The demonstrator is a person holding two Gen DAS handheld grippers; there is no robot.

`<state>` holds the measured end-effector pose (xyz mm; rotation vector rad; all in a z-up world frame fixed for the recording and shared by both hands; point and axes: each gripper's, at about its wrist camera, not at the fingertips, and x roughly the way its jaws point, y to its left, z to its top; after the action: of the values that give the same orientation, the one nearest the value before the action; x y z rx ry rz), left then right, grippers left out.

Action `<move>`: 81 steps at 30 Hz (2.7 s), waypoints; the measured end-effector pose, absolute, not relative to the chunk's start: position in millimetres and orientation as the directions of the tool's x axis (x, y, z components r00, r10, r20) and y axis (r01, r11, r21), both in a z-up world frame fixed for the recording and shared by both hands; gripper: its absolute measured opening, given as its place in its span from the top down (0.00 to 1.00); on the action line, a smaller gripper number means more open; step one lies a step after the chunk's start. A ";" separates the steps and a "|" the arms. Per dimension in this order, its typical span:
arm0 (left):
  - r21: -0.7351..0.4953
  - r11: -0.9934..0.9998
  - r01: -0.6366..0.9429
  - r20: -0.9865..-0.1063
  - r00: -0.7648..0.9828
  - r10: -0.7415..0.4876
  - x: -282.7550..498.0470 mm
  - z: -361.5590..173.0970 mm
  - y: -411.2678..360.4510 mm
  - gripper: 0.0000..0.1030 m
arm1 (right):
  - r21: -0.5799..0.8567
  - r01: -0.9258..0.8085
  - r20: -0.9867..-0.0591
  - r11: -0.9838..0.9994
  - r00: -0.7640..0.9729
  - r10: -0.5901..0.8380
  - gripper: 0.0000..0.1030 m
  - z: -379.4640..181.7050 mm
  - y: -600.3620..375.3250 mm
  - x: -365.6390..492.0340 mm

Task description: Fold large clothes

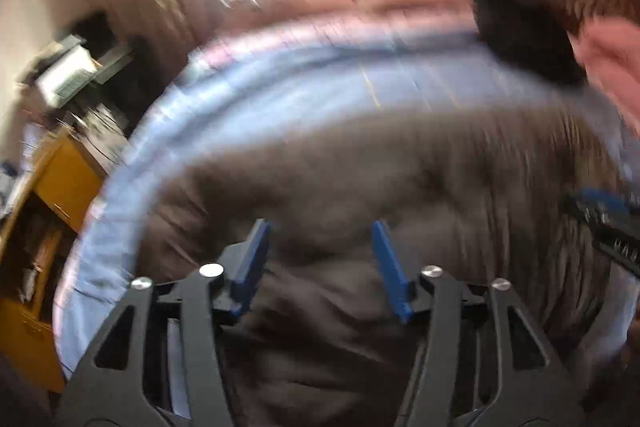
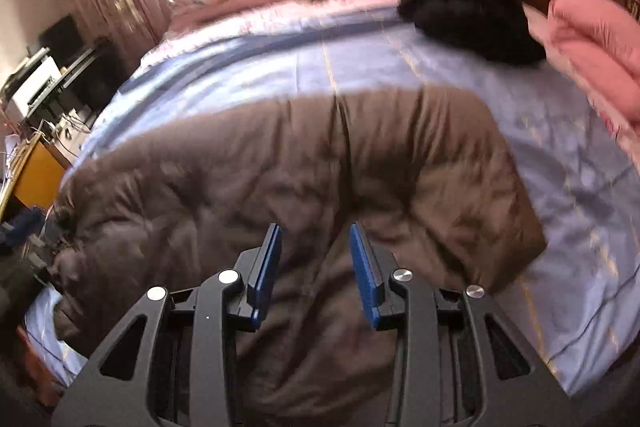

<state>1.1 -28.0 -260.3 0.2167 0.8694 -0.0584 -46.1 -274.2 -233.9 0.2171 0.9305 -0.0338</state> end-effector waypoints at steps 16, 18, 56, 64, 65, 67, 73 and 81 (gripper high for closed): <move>0.156 0.977 0.148 -0.857 0.512 0.059 24.7 -312.6 -35.7 0.54 | -0.044 0.054 -0.891 0.998 0.449 -0.063 0.60 -297.2 -239.7 -16.7; 0.147 0.978 0.150 -0.863 0.503 0.053 26.3 -314.0 -30.0 0.54 | -0.020 0.060 -0.891 0.998 0.451 -0.045 0.59 -292.5 -244.9 -12.3; 0.134 0.984 0.117 -0.875 0.480 0.062 26.0 -324.2 -24.3 0.55 | 0.114 0.127 -0.904 0.985 0.424 0.050 0.60 -302.5 -258.4 -56.3; 0.188 0.980 0.069 -0.732 0.675 0.093 -15.1 -253.1 -18.0 0.02 | 0.165 0.171 -0.854 0.971 0.517 0.054 0.15 -251.5 -265.8 -79.2; 0.201 0.978 0.049 -0.676 0.730 0.102 -29.0 -226.9 -16.9 0.02 | 0.159 0.175 -0.832 0.972 0.554 0.036 0.10 -237.3 -265.7 -84.9; 0.177 0.983 0.045 -0.650 0.756 0.082 -44.3 -193.0 -15.2 0.02 | 0.118 0.167 -0.769 0.979 0.640 -0.016 0.03 -195.4 -261.4 -95.8; 0.000 0.999 0.054 -0.637 0.770 -0.042 -78.5 -114.4 -2.2 0.02 | -0.004 0.126 -0.693 0.992 0.715 -0.093 0.01 -115.4 -239.6 -112.6; 0.013 0.998 0.063 -0.522 0.852 -0.047 -124.6 -49.4 -5.9 0.02 | -0.033 0.089 -0.702 0.995 0.707 -0.087 0.01 -78.1 -230.6 -137.9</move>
<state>-124.6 -5.9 -49.4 0.0299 0.5487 -0.0580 -137.9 -230.6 -78.1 0.0038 0.7793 -0.0977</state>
